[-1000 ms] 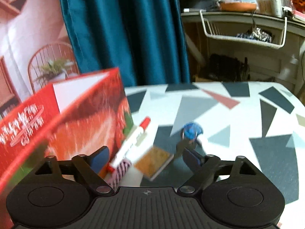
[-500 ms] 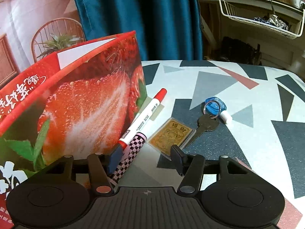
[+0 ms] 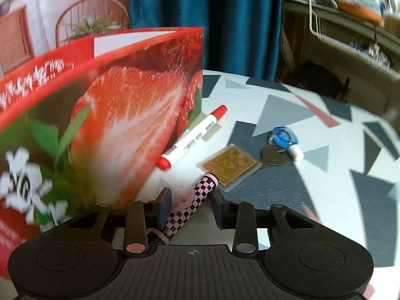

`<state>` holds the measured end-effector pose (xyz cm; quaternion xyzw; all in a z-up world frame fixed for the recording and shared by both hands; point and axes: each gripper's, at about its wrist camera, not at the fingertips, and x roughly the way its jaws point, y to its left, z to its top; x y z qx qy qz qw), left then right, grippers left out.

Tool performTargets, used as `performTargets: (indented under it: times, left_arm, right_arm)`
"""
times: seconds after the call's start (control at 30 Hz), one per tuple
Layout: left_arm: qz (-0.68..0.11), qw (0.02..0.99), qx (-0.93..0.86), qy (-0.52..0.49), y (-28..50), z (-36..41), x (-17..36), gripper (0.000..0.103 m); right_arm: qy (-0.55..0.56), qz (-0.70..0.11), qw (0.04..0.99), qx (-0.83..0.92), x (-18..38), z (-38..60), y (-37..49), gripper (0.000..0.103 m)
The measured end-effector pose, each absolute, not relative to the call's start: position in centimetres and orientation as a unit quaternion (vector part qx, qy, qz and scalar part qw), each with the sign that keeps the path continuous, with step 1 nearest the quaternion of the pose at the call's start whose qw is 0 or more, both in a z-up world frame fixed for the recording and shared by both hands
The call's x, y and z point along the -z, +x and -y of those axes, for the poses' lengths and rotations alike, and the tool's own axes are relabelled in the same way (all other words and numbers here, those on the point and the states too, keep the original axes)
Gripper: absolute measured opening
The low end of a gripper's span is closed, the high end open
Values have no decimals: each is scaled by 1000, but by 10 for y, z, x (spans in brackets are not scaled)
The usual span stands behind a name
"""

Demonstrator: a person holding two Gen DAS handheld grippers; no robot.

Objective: Organize rigid objects
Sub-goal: 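Grasp the pink checkered marker with the right gripper and lift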

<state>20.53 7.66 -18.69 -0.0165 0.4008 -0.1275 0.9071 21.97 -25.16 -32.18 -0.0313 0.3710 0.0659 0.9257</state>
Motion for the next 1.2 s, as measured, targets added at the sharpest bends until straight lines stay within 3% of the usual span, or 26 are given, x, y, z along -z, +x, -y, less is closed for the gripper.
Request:
performTargets:
  times: [0.1,0.23,0.63,1.2]
  left_arm:
    - [-400,907,128,-18,206,-77,187,11]
    - [-400,907,128,-17,205,-77,187,11]
    - [-400,908,124,-16,205,-77,187,11]
    - [-400,908,121,-15,204,-76,187,11]
  right_arm:
    - [-47,-366,928,-56,321,256,210,29]
    - [-55,-360,931,-16,323,271,203,15]
    - [-37,-333,942,29,332,295,195,15]
    - [59,-355,933,29,326,313,191,17]
